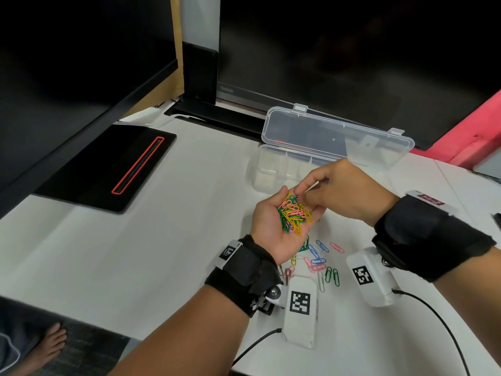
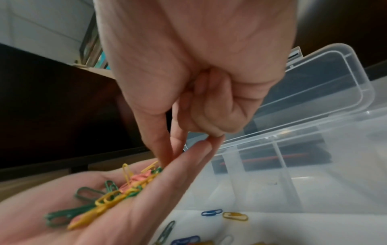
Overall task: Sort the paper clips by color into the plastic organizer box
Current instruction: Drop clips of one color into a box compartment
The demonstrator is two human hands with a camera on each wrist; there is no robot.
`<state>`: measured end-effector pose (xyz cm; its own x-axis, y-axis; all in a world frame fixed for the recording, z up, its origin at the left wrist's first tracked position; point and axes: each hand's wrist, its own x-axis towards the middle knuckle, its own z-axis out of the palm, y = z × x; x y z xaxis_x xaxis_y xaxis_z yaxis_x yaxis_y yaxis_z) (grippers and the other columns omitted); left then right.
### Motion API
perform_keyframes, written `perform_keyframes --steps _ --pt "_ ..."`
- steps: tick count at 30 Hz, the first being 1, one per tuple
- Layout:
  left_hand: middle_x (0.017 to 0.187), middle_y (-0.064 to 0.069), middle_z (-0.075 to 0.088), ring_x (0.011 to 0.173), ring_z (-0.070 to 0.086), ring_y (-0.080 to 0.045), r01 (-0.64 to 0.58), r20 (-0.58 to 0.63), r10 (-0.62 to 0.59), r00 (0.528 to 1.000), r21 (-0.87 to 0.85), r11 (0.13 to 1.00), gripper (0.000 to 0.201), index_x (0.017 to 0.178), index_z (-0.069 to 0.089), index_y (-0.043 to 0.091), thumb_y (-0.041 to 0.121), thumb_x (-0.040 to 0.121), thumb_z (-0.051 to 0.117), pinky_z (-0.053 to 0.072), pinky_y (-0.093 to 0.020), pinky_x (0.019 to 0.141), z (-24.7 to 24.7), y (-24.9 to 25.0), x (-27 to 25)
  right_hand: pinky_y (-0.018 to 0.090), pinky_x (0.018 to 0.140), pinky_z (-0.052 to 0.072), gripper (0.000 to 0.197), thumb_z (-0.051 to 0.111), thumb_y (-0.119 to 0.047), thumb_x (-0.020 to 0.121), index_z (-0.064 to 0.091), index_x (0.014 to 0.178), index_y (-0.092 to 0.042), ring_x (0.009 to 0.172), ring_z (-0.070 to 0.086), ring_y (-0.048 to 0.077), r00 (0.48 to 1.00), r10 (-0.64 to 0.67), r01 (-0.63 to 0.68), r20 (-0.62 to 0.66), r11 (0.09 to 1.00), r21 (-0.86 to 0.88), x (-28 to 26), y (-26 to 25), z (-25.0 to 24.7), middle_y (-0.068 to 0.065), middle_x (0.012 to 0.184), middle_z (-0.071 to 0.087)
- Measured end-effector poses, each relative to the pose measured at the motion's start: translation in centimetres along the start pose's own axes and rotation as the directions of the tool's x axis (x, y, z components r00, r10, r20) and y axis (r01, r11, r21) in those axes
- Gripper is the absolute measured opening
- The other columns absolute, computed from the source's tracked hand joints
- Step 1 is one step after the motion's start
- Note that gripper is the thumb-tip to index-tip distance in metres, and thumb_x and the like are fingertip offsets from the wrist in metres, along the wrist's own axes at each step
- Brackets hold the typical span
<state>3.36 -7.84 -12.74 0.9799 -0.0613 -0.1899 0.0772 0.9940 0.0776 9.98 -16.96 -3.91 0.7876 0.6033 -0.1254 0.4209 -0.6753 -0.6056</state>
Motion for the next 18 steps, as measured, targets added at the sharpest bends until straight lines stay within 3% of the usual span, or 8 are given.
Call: perform_keyframes --steps 3,5,9,14,16,18 --pt "0.111 -0.024 0.065 0.106 0.062 -0.035 0.002 -0.012 -0.002 1.000 -0.006 1.000 0.035 0.114 0.057 -0.005 0.022 0.103 0.037 0.043 -0.048 0.103 0.0 0.0 0.1 0.027 0.073 0.056 0.008 0.076 -0.015 0.079 0.078 0.083 -0.022 0.057 0.064 -0.001 0.998 -0.047 0.050 0.042 0.995 -0.091 -0.1 0.1 0.1 -0.020 0.057 0.067" --pt "0.114 -0.023 0.063 0.110 0.059 -0.034 -0.001 -0.012 0.001 1.000 -0.001 1.000 0.034 0.116 0.056 -0.003 0.022 0.103 0.037 0.042 -0.047 0.104 -0.2 0.0 0.2 0.026 0.072 0.055 0.008 0.074 -0.018 0.078 0.075 0.076 -0.025 0.058 0.063 -0.002 0.997 -0.060 0.066 0.041 0.984 -0.168 0.0 -0.1 0.2 -0.024 0.054 0.064" --pt "0.127 -0.022 0.056 0.117 0.054 -0.033 -0.003 0.013 0.003 1.000 0.014 1.000 0.043 0.129 0.051 -0.004 0.025 0.103 0.033 0.041 -0.044 0.106 -0.2 0.0 0.2 0.032 0.072 0.056 0.010 0.071 -0.015 0.079 0.071 0.071 -0.021 0.067 0.069 0.013 1.000 -0.015 0.019 0.022 0.984 -0.176 0.2 -0.3 0.1 -0.008 0.062 0.069" --pt "0.120 -0.022 0.062 0.109 0.062 -0.034 -0.005 0.042 0.006 0.999 -0.025 1.000 0.044 0.122 0.055 -0.007 0.025 0.103 0.031 0.041 -0.047 0.105 -0.2 0.1 0.2 0.019 0.064 0.055 0.009 0.067 -0.014 0.088 0.071 0.081 -0.011 0.064 0.069 0.008 1.000 0.020 -0.020 0.023 1.000 -0.003 -0.3 -0.8 -0.7 -0.005 0.072 0.074" --pt "0.117 -0.022 0.062 0.112 0.059 -0.035 -0.019 0.022 0.020 1.000 -0.041 0.999 0.042 0.109 0.062 -0.006 0.024 0.103 0.033 0.038 -0.047 0.107 -0.2 0.2 0.2 0.018 0.045 0.044 0.011 0.064 -0.012 0.091 0.070 0.083 -0.009 0.046 0.057 0.005 0.998 0.044 -0.049 0.045 0.992 0.118 -0.9 -0.8 -0.9 -0.004 0.066 0.069" --pt "0.113 -0.025 0.065 0.109 0.060 -0.036 -0.058 0.004 0.058 0.998 -0.035 0.998 0.042 0.109 0.062 -0.008 0.023 0.103 0.033 0.041 -0.046 0.104 -0.2 0.4 0.3 0.020 0.039 0.025 0.014 0.061 -0.013 0.093 0.067 0.080 -0.012 0.039 0.031 0.006 0.996 0.068 -0.084 0.062 0.952 0.296 -1.4 -0.6 -1.0 -0.010 0.051 0.053"
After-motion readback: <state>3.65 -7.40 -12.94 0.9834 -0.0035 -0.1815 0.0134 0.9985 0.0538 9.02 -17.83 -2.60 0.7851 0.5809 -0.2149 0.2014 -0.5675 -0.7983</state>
